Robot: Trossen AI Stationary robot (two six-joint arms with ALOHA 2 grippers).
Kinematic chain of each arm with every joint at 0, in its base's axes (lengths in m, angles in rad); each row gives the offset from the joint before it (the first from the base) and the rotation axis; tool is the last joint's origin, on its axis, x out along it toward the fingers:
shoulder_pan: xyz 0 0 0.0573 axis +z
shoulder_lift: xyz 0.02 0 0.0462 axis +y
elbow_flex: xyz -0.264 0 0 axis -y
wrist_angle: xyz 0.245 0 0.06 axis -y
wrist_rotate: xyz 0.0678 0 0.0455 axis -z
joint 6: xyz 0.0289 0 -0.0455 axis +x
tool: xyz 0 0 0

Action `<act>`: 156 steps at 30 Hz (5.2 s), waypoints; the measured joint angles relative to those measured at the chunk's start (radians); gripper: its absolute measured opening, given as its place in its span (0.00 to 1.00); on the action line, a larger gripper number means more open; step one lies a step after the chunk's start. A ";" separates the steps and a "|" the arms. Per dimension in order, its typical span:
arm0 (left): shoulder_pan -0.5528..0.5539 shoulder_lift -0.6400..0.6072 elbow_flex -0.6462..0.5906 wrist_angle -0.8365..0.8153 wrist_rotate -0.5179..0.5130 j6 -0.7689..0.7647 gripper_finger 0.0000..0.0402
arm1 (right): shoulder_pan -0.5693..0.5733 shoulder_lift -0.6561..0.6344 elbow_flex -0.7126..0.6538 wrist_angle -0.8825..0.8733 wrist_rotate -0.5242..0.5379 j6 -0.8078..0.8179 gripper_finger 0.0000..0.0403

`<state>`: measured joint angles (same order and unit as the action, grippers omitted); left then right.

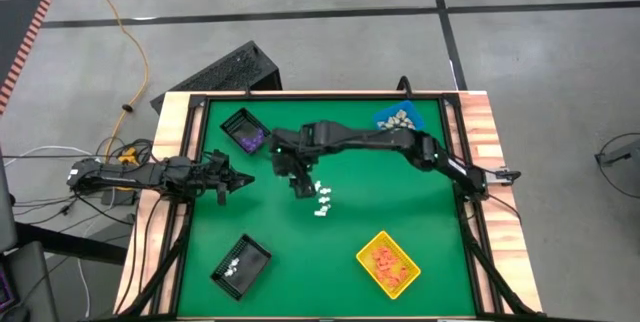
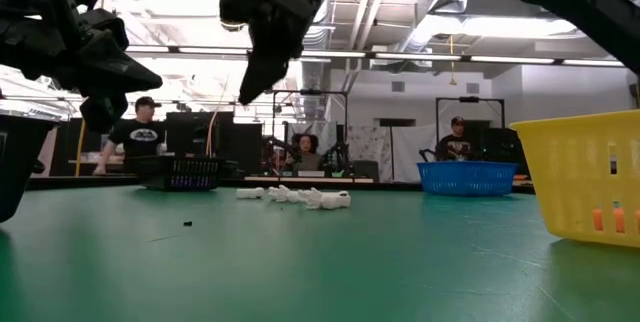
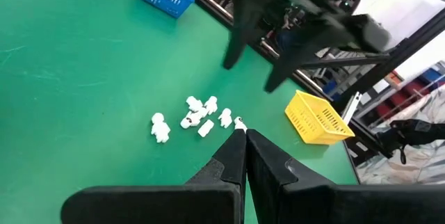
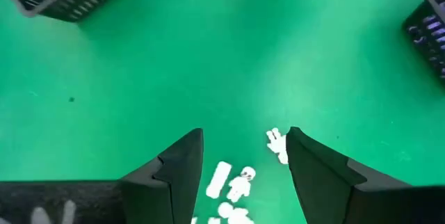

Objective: Sort Halloween decoration
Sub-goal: Put the white skeleton toy into the bottom black basket

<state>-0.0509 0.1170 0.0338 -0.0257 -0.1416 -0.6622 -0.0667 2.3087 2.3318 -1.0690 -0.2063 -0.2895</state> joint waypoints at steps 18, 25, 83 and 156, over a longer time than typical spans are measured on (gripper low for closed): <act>0.000 0.001 0.000 0.000 -0.007 0.055 0.00 | -0.083 -0.002 -0.271 0.100 -0.273 -0.130 0.55; 0.000 0.001 0.001 0.003 -0.036 0.076 0.00 | -0.153 -0.173 -0.384 0.120 -0.327 -0.172 0.55; 0.000 0.047 0.001 0.017 -0.152 0.128 0.00 | -0.122 -0.120 -0.996 1.308 -0.218 -0.163 0.48; 0.000 0.079 0.000 0.019 -0.165 0.100 0.00 | 0.205 0.180 -0.213 1.224 -0.492 -0.050 0.14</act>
<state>-0.0509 0.1959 0.0338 -0.0067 -0.3065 -0.5621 0.1388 2.4883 2.1185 0.1554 -0.6981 -0.3393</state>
